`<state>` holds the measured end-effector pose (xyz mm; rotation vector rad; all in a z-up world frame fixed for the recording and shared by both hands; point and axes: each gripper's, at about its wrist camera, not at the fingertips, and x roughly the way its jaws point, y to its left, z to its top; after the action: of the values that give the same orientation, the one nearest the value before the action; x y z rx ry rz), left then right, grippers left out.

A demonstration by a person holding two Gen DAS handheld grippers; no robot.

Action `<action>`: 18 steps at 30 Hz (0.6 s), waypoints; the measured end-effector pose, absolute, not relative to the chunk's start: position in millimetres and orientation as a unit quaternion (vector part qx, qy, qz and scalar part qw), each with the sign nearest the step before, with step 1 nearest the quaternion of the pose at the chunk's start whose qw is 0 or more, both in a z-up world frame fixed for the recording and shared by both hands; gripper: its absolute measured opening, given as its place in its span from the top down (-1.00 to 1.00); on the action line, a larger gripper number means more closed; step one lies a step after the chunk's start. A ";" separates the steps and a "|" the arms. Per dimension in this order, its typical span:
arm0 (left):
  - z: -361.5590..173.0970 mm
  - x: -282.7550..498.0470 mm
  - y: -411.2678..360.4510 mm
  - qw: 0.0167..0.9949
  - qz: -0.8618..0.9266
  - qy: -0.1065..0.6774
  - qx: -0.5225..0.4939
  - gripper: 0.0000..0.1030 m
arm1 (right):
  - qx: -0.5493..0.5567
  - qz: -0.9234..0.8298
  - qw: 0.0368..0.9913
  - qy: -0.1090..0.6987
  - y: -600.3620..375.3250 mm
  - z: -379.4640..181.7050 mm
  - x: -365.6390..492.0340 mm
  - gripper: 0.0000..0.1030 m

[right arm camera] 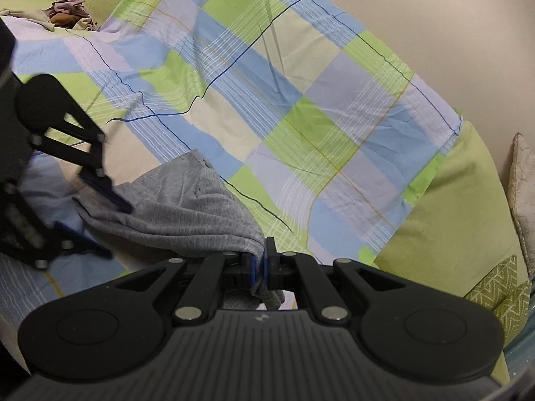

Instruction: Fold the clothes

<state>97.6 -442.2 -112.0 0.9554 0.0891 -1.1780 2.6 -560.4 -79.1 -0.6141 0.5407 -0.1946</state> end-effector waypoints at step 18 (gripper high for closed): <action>40.5 136.0 -322.5 0.731 -0.426 -0.087 0.527 0.93 | -0.434 -0.046 0.890 0.133 -490.4 -0.2 31.0 0.98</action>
<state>136.0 -322.5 40.5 1.1595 -0.1907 -0.9368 31.0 -490.4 -0.2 -0.9004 0.2762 -0.0954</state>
